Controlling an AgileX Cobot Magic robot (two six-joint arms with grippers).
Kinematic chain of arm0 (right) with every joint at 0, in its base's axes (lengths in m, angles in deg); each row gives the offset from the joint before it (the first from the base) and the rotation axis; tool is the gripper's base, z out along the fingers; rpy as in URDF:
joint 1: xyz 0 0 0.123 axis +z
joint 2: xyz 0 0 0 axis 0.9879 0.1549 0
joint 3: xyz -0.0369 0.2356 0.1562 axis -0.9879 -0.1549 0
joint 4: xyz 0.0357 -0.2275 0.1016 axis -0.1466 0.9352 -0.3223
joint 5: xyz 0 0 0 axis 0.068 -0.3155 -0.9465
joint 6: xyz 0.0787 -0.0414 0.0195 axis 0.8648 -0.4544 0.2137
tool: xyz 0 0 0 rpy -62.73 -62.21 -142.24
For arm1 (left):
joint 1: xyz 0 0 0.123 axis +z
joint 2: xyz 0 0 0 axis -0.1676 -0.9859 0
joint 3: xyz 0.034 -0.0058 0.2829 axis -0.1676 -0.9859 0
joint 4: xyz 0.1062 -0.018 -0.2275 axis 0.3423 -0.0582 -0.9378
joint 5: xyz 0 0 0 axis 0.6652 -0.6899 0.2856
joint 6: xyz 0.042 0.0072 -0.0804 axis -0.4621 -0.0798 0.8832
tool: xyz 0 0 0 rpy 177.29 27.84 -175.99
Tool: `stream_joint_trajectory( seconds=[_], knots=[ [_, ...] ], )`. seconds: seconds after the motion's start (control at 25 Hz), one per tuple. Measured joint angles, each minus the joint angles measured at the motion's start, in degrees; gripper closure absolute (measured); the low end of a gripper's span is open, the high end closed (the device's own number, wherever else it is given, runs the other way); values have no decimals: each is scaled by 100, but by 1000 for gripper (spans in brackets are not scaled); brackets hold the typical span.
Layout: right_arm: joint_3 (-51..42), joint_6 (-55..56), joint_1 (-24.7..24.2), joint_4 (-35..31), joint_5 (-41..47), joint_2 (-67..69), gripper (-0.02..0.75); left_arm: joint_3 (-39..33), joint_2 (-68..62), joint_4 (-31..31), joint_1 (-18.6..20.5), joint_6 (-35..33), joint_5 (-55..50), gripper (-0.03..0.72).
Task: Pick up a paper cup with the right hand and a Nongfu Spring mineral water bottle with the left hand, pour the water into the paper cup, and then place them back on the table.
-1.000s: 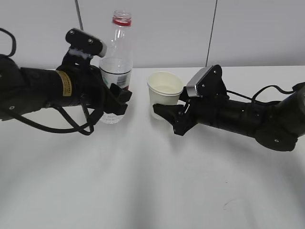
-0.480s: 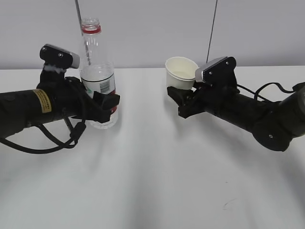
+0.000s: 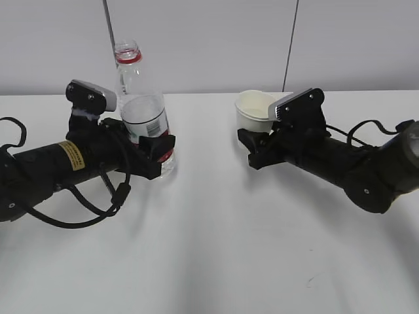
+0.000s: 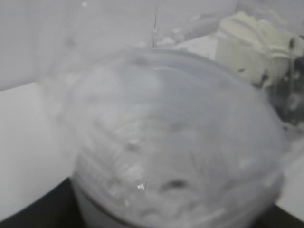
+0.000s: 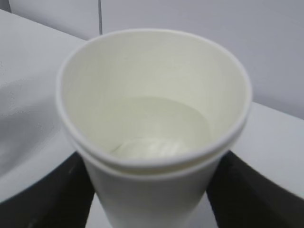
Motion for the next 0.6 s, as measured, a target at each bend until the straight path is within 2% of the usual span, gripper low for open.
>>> stream_joint_trajectory(
  seconds=[0.2, 0.6],
  knots=[
    [0, -9, 0, 0, -186, 279, 227, 0, -136, -48, 0, -441, 127, 270],
    [0, -103, 0, -3, -461, 552, 227, 0, -518, -107, 5, -490, 473, 270]
  ],
)
